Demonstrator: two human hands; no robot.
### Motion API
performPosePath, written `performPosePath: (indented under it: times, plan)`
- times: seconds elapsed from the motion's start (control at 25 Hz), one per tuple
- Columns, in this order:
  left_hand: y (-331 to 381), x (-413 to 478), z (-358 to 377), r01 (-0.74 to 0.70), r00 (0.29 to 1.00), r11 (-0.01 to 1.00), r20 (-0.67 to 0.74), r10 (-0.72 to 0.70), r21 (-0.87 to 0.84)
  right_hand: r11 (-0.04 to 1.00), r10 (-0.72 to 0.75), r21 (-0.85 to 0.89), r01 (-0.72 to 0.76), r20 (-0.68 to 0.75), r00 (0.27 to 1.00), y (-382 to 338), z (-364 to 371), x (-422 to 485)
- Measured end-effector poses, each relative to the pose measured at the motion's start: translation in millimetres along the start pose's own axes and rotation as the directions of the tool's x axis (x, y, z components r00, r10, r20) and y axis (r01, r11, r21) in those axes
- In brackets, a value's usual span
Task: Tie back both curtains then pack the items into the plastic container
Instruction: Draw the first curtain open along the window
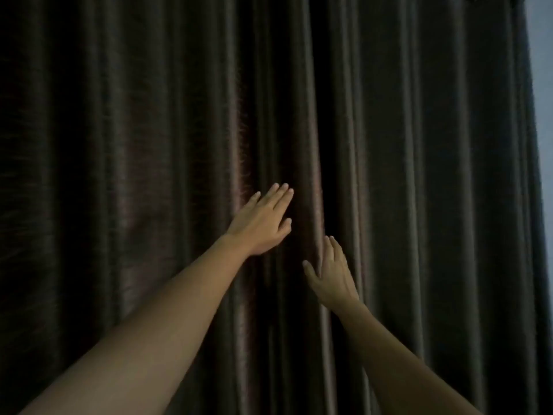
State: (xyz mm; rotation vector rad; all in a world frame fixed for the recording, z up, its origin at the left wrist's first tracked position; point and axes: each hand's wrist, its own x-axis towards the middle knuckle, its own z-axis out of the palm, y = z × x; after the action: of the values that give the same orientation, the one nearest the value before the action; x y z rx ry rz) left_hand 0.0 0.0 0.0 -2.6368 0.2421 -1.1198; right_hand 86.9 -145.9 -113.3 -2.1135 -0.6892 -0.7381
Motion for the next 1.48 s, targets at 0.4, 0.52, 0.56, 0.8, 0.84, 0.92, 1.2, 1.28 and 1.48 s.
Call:
performPosePath:
  times: [0.4, 0.52, 0.56, 0.8, 0.84, 0.92, 1.2, 1.28, 1.48]
  plan:
    - [-0.6, 137.3, 32.0, -0.136, 0.991, 0.830, 0.065, 0.120, 0.541, 0.942, -0.196, 0.312, 0.127, 0.201, 0.960, 31.8, 21.2, 106.2]
    - [-14.8, 146.1, 27.4, 0.029, 0.996, 0.718, 0.037, -0.076, 0.696, 0.864, -0.294, 0.476, 0.164, 0.213, 0.932, 20.1, 45.8, 121.5]
    - [-20.4, 145.1, 21.0, 0.073, 0.994, 0.675, 0.002, -0.110, 0.734, 0.843, -0.329, 0.507, 0.179, 0.224, 0.917, 12.8, 53.9, 123.0]
    - [-77.4, 115.9, -7.3, 0.184, 0.982, 0.344, -0.159, -0.101, 0.921, 0.826, -0.417, 0.472, 0.308, 0.144, 0.898, -54.3, 86.5, 127.9]
    - [-89.3, 111.7, -11.0, 0.257, 0.965, 0.353, -0.223, -0.136, 0.899, 0.817, -0.423, 0.482, 0.316, 0.131, 0.897, -64.7, 90.9, 129.0]
    - [-106.5, 101.5, -25.7, 0.419, 0.907, 0.414, -0.361, -0.215, 0.808, 0.778, -0.471, 0.530, 0.337, 0.135, 0.872, -84.0, 102.4, 128.9]
    - [-176.0, 45.4, -79.1, 0.656, 0.745, 0.321, -0.518, -0.420, 0.684, 0.635, -0.610, 0.688, 0.350, 0.168, 0.775, -190.6, 150.6, 111.6]
    - [-194.7, 26.7, -93.9, 0.676, 0.724, 0.295, -0.535, -0.435, 0.675, 0.607, -0.638, 0.709, 0.359, 0.166, 0.752, -219.0, 160.5, 102.5]
    - [-254.6, -33.8, -131.6, 0.721, 0.665, 0.230, -0.560, -0.494, 0.653, 0.553, -0.704, 0.738, 0.387, 0.166, 0.691, -307.6, 196.0, 75.2]
